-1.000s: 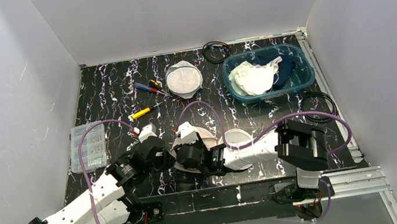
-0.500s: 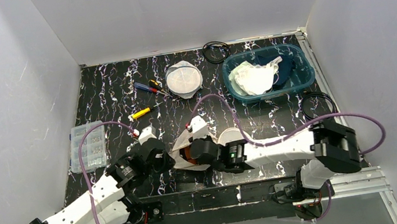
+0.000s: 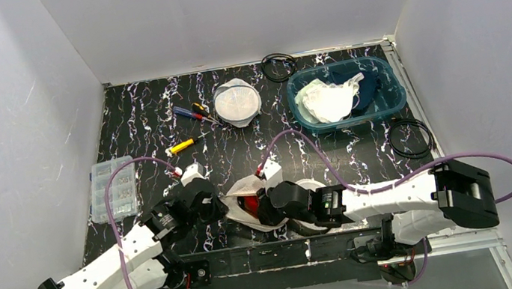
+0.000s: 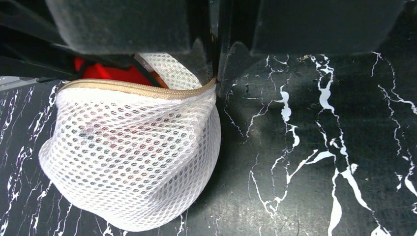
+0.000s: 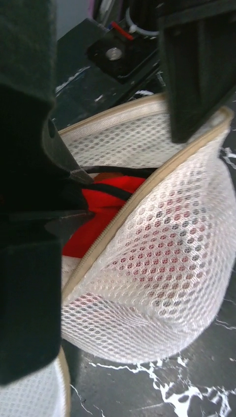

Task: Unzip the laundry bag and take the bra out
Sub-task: Pick up the bra from the laundry bag.

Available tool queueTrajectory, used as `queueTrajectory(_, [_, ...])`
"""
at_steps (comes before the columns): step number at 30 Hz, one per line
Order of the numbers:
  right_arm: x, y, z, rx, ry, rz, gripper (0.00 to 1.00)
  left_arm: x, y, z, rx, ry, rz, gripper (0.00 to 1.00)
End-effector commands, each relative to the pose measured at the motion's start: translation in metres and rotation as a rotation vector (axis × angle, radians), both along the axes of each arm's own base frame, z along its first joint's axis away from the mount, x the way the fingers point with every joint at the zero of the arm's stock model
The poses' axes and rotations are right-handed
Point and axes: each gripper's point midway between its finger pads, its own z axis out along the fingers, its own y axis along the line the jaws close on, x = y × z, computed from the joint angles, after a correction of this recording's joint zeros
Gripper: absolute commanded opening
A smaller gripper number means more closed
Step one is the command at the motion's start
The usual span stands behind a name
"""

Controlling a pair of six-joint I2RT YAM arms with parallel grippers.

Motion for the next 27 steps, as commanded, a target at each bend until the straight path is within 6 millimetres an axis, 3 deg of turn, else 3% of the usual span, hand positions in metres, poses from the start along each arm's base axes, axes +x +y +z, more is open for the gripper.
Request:
queueTrajectory(1, [-0.013,0.009,0.003,0.079,0.057,0.051,0.36,0.000,-0.002,-0.004,-0.004,0.009,-0.004,0.00])
queueTrajectory(4, [-0.014,0.011,0.002,0.075,0.063,0.055,0.50,0.001,-0.007,-0.002,-0.018,0.012,-0.014,0.00])
queueTrajectory(13, [-0.005,0.021,0.017,0.060,0.011,0.047,0.70,0.001,-0.010,0.001,-0.026,0.014,-0.021,0.00])
queueTrajectory(19, [0.003,0.027,0.013,-0.075,-0.058,0.068,0.67,0.001,-0.011,0.000,-0.025,0.023,-0.024,0.00])
queueTrajectory(27, [0.003,0.020,-0.013,-0.221,-0.058,0.080,0.60,-0.001,-0.010,-0.002,-0.026,0.029,-0.021,0.00])
